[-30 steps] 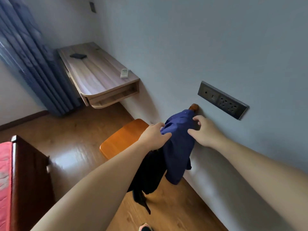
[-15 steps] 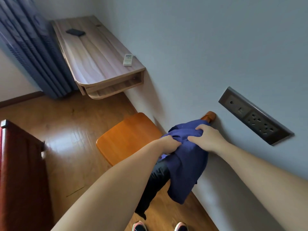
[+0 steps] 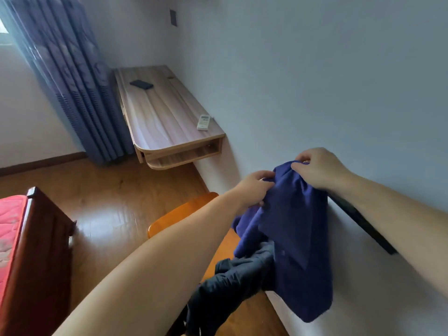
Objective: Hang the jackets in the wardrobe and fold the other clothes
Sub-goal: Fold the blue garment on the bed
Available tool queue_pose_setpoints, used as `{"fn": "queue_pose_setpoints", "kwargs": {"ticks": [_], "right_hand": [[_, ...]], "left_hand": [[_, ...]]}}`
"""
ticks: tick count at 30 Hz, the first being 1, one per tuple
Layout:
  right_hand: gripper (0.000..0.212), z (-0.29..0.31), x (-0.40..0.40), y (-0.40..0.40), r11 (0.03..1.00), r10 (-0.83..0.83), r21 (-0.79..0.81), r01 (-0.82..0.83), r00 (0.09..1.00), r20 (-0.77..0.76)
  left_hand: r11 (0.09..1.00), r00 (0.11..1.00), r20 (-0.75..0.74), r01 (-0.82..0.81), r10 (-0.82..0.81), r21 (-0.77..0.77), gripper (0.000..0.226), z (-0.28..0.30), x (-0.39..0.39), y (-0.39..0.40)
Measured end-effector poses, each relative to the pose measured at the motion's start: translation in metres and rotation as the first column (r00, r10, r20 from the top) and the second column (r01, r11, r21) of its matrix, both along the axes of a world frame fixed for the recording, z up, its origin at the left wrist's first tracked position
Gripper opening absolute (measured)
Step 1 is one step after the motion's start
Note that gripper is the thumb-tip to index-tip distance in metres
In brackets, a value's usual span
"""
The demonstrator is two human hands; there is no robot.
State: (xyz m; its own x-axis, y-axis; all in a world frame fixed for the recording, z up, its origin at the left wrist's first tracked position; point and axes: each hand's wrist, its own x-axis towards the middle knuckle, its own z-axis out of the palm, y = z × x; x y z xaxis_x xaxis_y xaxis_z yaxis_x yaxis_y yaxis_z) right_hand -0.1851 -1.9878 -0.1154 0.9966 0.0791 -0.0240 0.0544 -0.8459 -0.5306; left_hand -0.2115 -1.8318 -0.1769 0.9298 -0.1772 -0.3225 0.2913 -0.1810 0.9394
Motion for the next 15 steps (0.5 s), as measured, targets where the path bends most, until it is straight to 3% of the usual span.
{"fn": "queue_pose_setpoints", "kwargs": {"ticks": [7, 11, 15], "right_hand": [[0.017, 0.134, -0.012, 0.052, 0.98, 0.177, 0.038, -0.195, 0.944, 0.28], [0.015, 0.179, -0.033, 0.085, 0.937, 0.272, 0.076, -0.341, 0.848, 0.455], [0.015, 0.193, -0.058, 0.117, 0.847, 0.355, 0.168, -0.505, 0.772, 0.528]], "left_hand": [[0.956, 0.947, 0.261, -0.115, 0.188, -0.271, 0.029, 0.107, -0.021, 0.03], [0.927, 0.828, 0.437, -0.246, 0.352, -0.282, 0.032, 0.156, -0.041, 0.055], [0.882, 0.697, 0.548, -0.429, 0.462, -0.196, 0.028, 0.176, -0.075, 0.088]]}}
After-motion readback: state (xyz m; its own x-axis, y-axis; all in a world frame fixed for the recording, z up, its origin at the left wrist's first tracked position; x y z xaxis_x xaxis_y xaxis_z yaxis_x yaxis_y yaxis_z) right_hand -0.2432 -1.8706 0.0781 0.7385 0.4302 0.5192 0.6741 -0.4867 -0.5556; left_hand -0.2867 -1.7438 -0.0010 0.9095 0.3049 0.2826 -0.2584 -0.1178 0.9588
